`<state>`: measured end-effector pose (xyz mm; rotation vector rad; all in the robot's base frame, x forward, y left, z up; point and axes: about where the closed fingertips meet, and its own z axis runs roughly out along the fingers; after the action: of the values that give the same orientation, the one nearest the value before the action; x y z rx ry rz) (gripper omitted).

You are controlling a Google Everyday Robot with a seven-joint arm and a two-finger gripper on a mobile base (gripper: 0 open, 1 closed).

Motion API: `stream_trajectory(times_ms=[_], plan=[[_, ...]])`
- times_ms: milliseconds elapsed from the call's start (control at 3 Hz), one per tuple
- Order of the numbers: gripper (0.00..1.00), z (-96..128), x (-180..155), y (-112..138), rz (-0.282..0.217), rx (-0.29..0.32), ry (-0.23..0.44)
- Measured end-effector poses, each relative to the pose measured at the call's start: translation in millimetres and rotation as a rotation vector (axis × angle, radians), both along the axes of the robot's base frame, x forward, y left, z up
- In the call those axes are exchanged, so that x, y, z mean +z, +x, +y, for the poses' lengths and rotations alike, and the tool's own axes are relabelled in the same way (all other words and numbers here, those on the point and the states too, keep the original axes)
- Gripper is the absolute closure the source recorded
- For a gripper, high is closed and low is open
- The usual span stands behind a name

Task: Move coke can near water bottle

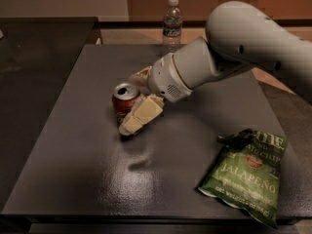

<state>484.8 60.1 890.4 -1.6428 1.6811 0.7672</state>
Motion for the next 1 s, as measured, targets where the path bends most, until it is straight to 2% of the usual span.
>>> stream_trajectory(times_ms=[667, 1000], plan=[[0.63, -13.1, 6.5, 10.6, 0.007, -0.032, 0.065], [0.86, -35.2, 17.6, 28.0, -0.019, -0.092, 0.071]])
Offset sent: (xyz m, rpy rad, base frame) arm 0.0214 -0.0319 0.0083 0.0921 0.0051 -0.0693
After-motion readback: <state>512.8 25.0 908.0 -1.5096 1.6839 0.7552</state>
